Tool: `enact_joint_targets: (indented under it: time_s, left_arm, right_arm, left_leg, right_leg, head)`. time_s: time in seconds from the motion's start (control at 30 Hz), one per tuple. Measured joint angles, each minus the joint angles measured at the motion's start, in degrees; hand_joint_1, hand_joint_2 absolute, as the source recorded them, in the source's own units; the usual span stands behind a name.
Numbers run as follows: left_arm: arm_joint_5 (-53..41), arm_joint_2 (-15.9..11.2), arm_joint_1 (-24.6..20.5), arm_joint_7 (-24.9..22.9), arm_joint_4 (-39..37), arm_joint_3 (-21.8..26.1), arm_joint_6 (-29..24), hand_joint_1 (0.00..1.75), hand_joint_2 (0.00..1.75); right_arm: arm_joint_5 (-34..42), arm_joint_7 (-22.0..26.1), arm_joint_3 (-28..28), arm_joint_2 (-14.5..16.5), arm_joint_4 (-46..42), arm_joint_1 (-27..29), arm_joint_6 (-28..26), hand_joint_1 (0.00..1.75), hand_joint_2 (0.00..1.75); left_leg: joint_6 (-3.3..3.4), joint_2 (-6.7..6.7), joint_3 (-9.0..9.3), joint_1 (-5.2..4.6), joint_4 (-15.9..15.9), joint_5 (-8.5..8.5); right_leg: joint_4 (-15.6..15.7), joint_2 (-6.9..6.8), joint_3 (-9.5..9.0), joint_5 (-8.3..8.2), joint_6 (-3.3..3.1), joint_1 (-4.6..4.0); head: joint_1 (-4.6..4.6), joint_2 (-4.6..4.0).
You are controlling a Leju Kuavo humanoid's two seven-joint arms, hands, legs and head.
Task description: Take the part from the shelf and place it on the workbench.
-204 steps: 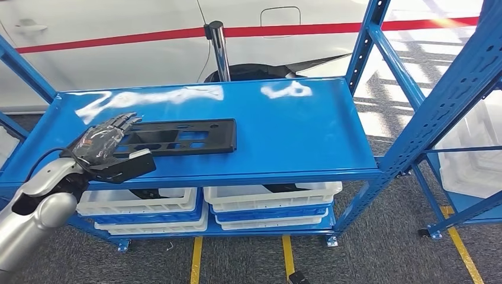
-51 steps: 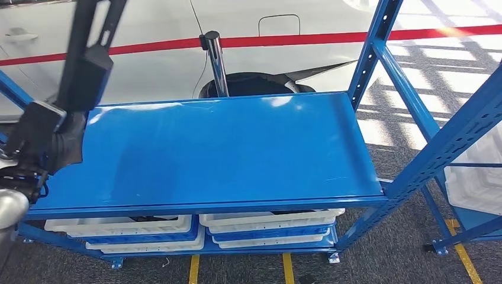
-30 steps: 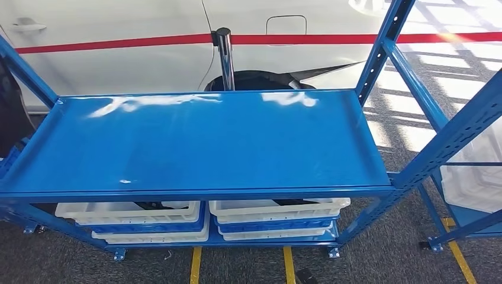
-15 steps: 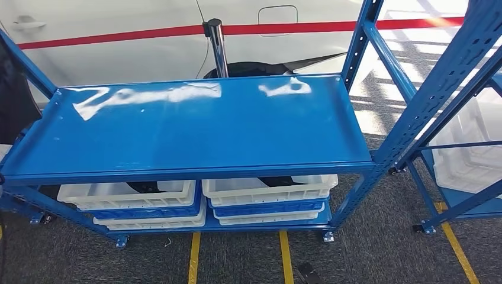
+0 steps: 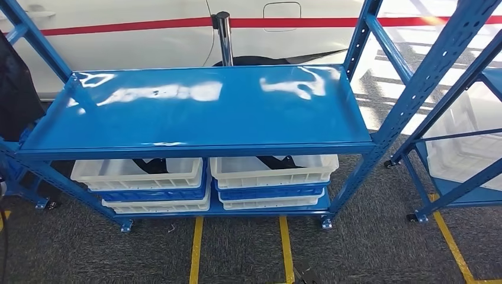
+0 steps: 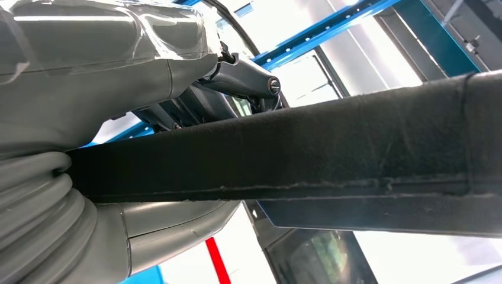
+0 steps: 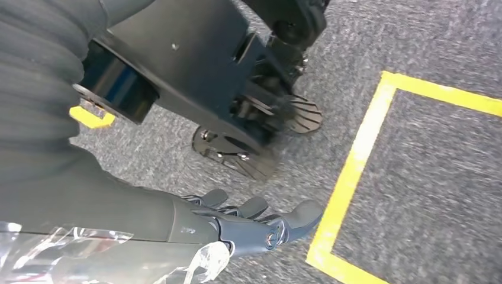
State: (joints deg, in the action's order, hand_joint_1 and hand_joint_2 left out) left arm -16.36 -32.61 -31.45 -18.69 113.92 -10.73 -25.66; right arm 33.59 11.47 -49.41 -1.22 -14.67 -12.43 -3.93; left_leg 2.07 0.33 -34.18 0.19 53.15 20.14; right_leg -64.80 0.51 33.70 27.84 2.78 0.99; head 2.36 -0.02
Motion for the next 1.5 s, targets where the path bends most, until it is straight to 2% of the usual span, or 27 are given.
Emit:
enact_joint_targets:
  time_s: [0.07, 0.1, 0.17, 0.2, 0.27, 0.33, 0.37, 0.43, 0.5, 0.57, 0.63, 0.7, 0.73, 0.83, 0.87, 0.9, 0.93, 1.0, 1.07, 1.13, 1.2, 1.23, 1.3, 1.37, 1.4, 1.47, 1.5]
  left_arm:
    - [0.02, -0.02, -0.1, -0.1, 0.0, 0.29, 0.1, 1.75, 1.75]
    - [0.04, -0.03, -0.17, -0.25, 0.0, 0.42, 0.25, 1.75, 1.75]
    - [0.16, -0.06, -0.21, -0.74, 0.0, 0.53, 0.64, 1.75, 1.75]
    - [0.22, -0.08, -0.18, -0.99, 0.0, 0.55, 0.8, 1.75, 1.75]
    - [0.27, -0.11, -0.17, -1.29, 0.0, 0.57, 1.0, 1.75, 1.75]
    - [0.35, -0.13, -0.17, -1.44, -0.02, 0.61, 1.04, 1.75, 1.75]
    - [0.39, -0.12, -0.11, -1.5, -0.05, 0.61, 1.04, 1.75, 1.75]
    - [0.55, -0.11, 0.01, -1.56, -0.13, 0.61, 1.02, 1.75, 1.75]
    - [0.82, -0.14, -0.01, -1.54, -0.17, 0.63, 0.95, 1.75, 1.75]
    - [0.98, -0.2, -0.05, -1.47, -0.19, 0.72, 0.86, 1.75, 1.75]
    - [0.98, -0.36, -0.12, -1.36, -0.22, 0.81, 0.82, 1.75, 1.75]
    - [1.05, -0.46, -0.21, -1.29, -0.29, 0.83, 0.79, 1.75, 1.75]
    - [1.14, -0.46, -0.23, -1.26, -0.32, 0.81, 0.74, 1.75, 1.75]
    - [1.48, -0.46, -0.13, -1.16, -0.48, 0.69, 0.53, 1.75, 1.75]
    - [1.65, -0.46, -0.1, -1.14, -0.55, 0.62, 0.49, 1.75, 1.75]
    - [1.84, -0.46, -0.08, -1.11, -0.64, 0.54, 0.49, 1.75, 1.75]
    - [2.0, -0.46, -0.08, -1.07, -0.73, 0.48, 0.5, 1.75, 1.75]
    - [2.16, -0.46, -0.1, -0.96, -0.88, 0.43, 0.49, 1.75, 1.75]
    - [2.15, -0.5, -0.13, -0.81, -0.96, 0.49, 0.46, 1.75, 1.75]
    - [2.15, -0.57, -0.21, -0.67, -1.03, 0.53, 0.45, 1.75, 1.75]
    - [2.19, -0.6, -0.15, -0.56, -1.22, 0.47, 0.45, 1.75, 1.75]
    - [2.24, -0.61, -0.02, -0.53, -1.34, 0.45, 0.46, 1.75, 1.75]
    - [2.32, -0.67, 0.21, -0.51, -1.58, 0.42, 0.45, 1.75, 1.75]
    - [2.34, -0.7, 0.42, -0.5, -1.79, 0.43, 0.42, 1.75, 1.75]
    - [2.37, -0.7, 0.58, -0.49, -1.88, 0.41, 0.39, 1.75, 1.75]
    - [2.4, -0.7, 0.84, -0.45, -2.08, 0.38, 0.33, 1.75, 1.75]
    - [2.43, -0.7, 0.88, -0.42, -2.18, 0.37, 0.29, 1.75, 1.75]
  right_arm:
    - [0.04, 0.0, 0.03, -0.02, 0.0, -0.2, 0.09, 0.0, 1.75]
    - [0.07, 0.02, 0.05, -0.04, 0.0, -0.28, 0.15, 0.0, 1.75]
    - [0.13, 0.01, 0.1, -0.11, 0.0, -0.27, 0.25, 0.0, 1.75]
    - [0.15, -0.01, 0.14, -0.17, 0.0, -0.23, 0.3, 0.0, 1.75]
    - [0.2, -0.08, 0.23, -0.28, 0.0, -0.1, 0.33, 0.0, 1.75]
    - [0.28, -0.21, 0.31, -0.41, 0.0, 0.03, 0.35, 0.0, 1.75]
    - [0.35, -0.28, 0.32, -0.45, 0.0, 0.09, 0.36, 0.0, 1.75]
    - [0.49, -0.39, 0.32, -0.52, 0.0, 0.16, 0.4, 0.0, 1.75]
    - [0.57, -0.43, 0.33, -0.54, -0.01, 0.18, 0.44, 0.0, 1.75]
    - [0.61, -0.44, 0.34, -0.54, -0.01, 0.19, 0.46, 0.0, 1.75]
    - [0.62, -0.46, 0.34, -0.58, -0.01, 0.21, 0.48, 0.0, 1.75]
    - [0.63, -0.49, 0.36, -0.63, 0.0, 0.26, 0.5, 0.0, 1.75]
    - [0.64, -0.51, 0.37, -0.67, 0.0, 0.28, 0.5, 0.0, 1.75]
    - [0.69, -0.58, 0.42, -0.75, 0.0, 0.37, 0.5, 0.0, 1.75]
    - [0.72, -0.62, 0.43, -0.75, 0.0, 0.4, 0.5, 0.0, 1.75]
    - [0.75, -0.65, 0.45, -0.77, 0.0, 0.4, 0.5, 0.0, 1.75]
    - [0.77, -0.67, 0.48, -0.78, 0.0, 0.38, 0.5, 0.0, 1.75]
    - [0.79, -0.69, 0.59, -0.79, 0.0, 0.32, 0.5, 0.0, 1.75]
    - [0.81, -0.69, 0.81, -0.79, 0.0, 0.25, 0.49, 0.0, 1.75]
    - [0.87, -0.68, 1.0, -0.72, -0.01, 0.19, 0.48, 0.0, 1.75]
    - [1.01, -0.76, 1.13, -0.61, -0.01, 0.34, 0.41, 0.0, 1.75]
    - [1.08, -0.8, 1.22, -0.64, 0.0, 0.44, 0.36, 0.0, 1.75]
    - [1.15, -0.86, 1.39, -0.72, 0.0, 0.55, 0.3, 0.0, 1.75]
    - [1.19, -0.87, 1.49, -0.76, 0.0, 0.67, 0.27, 0.0, 1.75]
    - [1.22, -0.86, 1.53, -0.76, 0.0, 0.71, 0.23, 0.0, 1.75]
    - [1.29, -0.82, 1.68, -0.76, 0.0, 0.72, 0.14, 0.0, 1.75]
    - [1.33, -0.8, 1.75, -0.76, 0.0, 0.73, 0.1, 0.0, 1.75]
  left_leg:
    - [-0.63, 0.05, -1.12, -0.08, 0.87, -0.61]
    - [-0.93, 0.09, -1.52, -0.08, 1.11, -0.98]
    - [-1.55, 0.07, -2.08, 0.18, 1.27, -1.61]
    - [-1.85, 0.05, -2.56, 0.37, 1.86, -0.86]
    - [-2.45, 0.01, -4.13, 0.61, 6.11, 3.52]
    - [-2.86, 0.0, -6.15, 0.64, 14.19, 9.0]
    - [-2.9, 0.0, -6.67, 0.63, 17.59, 10.34]
    - [-2.62, -0.01, -5.18, 0.56, 18.99, 9.41]
    - [-1.86, -0.02, 0.29, 0.24, 11.94, 6.63]
    - [-0.95, -0.04, 5.94, -0.31, 3.15, 6.43]
    - [-0.39, -0.04, 7.59, -0.82, -0.27, 6.84]
    - [0.15, 0.09, 6.87, -0.73, -0.65, 5.62]
    - [0.48, 0.17, 6.38, -0.58, -0.89, 4.97]
    - [1.19, 0.27, 4.11, -0.43, -0.87, 2.94]
    - [1.22, 0.27, 3.27, -0.45, -0.75, 2.32]
    - [1.17, 0.27, 2.39, -0.46, -0.61, 1.7]
    - [1.06, 0.27, 1.5, -0.45, -0.43, 1.12]
    - [0.68, 0.27, -0.26, -0.41, 0.24, 0.13]
    - [0.08, 0.3, -1.69, -0.41, 1.12, -0.64]
    - [-0.59, 0.38, -2.43, -0.33, 1.49, -1.47]
    - [-1.16, 0.35, -2.95, -0.1, 1.45, -2.22]
    - [-1.47, 0.3, -3.49, 0.0, 2.02, -1.42]
    - [-2.12, 0.24, -5.18, 0.19, 6.49, 3.51]
    - [-2.57, 0.24, -6.87, 0.36, 14.54, 9.19]
    - [-2.63, 0.23, -7.11, 0.38, 17.74, 10.17]
    - [-2.42, 0.22, -4.99, 0.35, 18.53, 8.32]
    - [-2.16, 0.21, -2.38, 0.27, 15.67, 6.84]
  right_leg:
    - [7.45, 0.23, -4.85, 0.24, -0.34, -0.02]
    - [9.17, 0.36, -5.69, 0.66, -0.67, -0.19]
    - [9.55, 0.39, -5.03, 0.05, -1.64, -0.42]
    - [9.54, 0.3, -4.57, -0.45, -2.11, -0.47]
    - [9.6, 0.03, -3.4, -1.59, -2.88, -0.37]
    - [9.57, -0.08, -1.94, -2.75, -3.23, -0.5]
    - [9.55, -0.08, -1.14, -3.35, -3.29, -0.59]
    - [9.52, -0.06, 0.45, -4.55, -3.34, -0.78]
    - [9.51, -0.03, 1.63, -5.61, -3.23, -0.9]
    - [9.62, -0.04, 2.32, -6.62, -2.79, -0.93]
    - [9.91, -0.08, 2.64, -7.68, -2.12, -0.77]
    - [9.81, -0.07, 3.12, -7.82, -1.5, -0.75]
    - [8.65, -0.07, 3.74, -6.41, -1.25, -0.79]
    - [-1.37, -0.13, 6.77, 2.0, -0.71, -0.64]
    - [-5.06, -0.13, 7.46, 3.56, -0.54, -0.57]
    - [-7.47, -0.13, 7.49, 3.68, -0.4, -0.52]
    - [-7.85, -0.14, 6.59, 2.52, -0.3, -0.46]
    - [-2.65, -0.13, 1.77, -0.37, -0.19, -0.27]
    - [5.54, 0.04, -3.78, -0.14, -0.51, -0.36]
    - [9.16, 0.32, -5.52, 0.77, -1.28, -0.78]
    - [9.17, 0.32, -4.6, -0.18, -2.23, -0.81]
    - [9.2, 0.22, -4.01, -0.82, -2.68, -0.75]
    - [9.24, -0.02, -2.48, -2.16, -3.29, -0.6]
    - [9.2, -0.1, -0.77, -3.5, -3.54, -0.66]
    - [9.17, -0.09, 0.08, -4.15, -3.56, -0.7]
    - [9.13, -0.06, 1.68, -5.4, -3.5, -0.78]
    - [9.13, -0.04, 2.37, -6.0, -3.41, -0.8]
  head:
    - [0.06, -0.01]
    - [0.13, 0.0]
    - [0.19, -0.01]
    - [0.25, -0.01]
    - [0.31, -0.02]
    - [0.37, -0.02]
    - [0.37, -0.02]
    - [0.37, -0.02]
    - [0.37, -0.02]
    - [0.36, -0.02]
    - [0.38, -0.01]
    - [0.39, -0.01]
    - [0.35, -0.01]
    - [0.14, -0.01]
    - [0.09, -0.01]
    - [0.07, -0.02]
    - [0.05, -0.02]
    - [0.03, -0.01]
    - [0.09, 0.01]
    - [0.2, 0.01]
    - [0.21, -0.01]
    - [0.24, -0.01]
    - [0.29, -0.02]
    - [0.38, -0.02]
    - [0.39, -0.02]
    - [0.39, -0.02]
    - [0.39, -0.02]
